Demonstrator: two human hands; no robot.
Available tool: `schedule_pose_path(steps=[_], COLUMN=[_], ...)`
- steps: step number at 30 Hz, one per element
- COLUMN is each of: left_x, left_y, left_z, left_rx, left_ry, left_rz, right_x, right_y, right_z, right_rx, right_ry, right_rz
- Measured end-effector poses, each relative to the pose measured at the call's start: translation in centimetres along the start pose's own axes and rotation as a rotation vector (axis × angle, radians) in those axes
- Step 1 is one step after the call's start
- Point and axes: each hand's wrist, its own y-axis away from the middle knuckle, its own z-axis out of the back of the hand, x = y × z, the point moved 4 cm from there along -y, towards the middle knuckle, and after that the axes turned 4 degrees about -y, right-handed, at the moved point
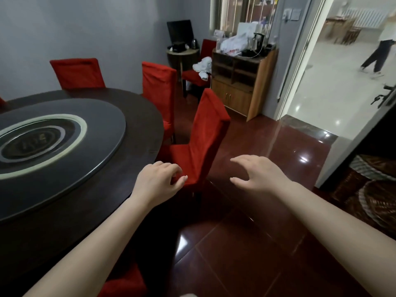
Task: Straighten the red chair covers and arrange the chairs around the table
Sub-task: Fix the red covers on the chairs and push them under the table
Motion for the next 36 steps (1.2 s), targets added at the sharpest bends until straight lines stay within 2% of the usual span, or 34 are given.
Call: schedule_pose_path(steps=[7,10,18,24,30,36], left_x=[-0.5,-0.5,0.2,3.5,8.2,13.7], left_y=[-8.8,-14.7,-34.0,-43.6,-47.4,-48.9], left_z=[-5.1,-7.3,-13.7,-17.2,-20.0,-22.5], left_rx=[0.11,0.106,0.084,0.127,0.23,0.255], left_ry=[-0.049,-0.057,-0.013,-0.061,-0.073,-0.145], left_rz=[0.01,0.002,0.001,0.049,0.223,0.544], right_x=[-8.2,-12.1,-22.2,-28.6,-30.0,-26.9], right_y=[-5.2,-8.7,-24.7,-36.6,-48.4,-62.0], right_z=[-0.4,-0.2,2.7,3.2,0.5,-3.2], right_rx=[0.024,0.022,0.047,0.068,0.129,0.184], right_ry=[-0.016,-0.006,0.075,0.07,0.029,-0.003], right_rz=[0.041,0.054,0.162,0.196,0.361,0.693])
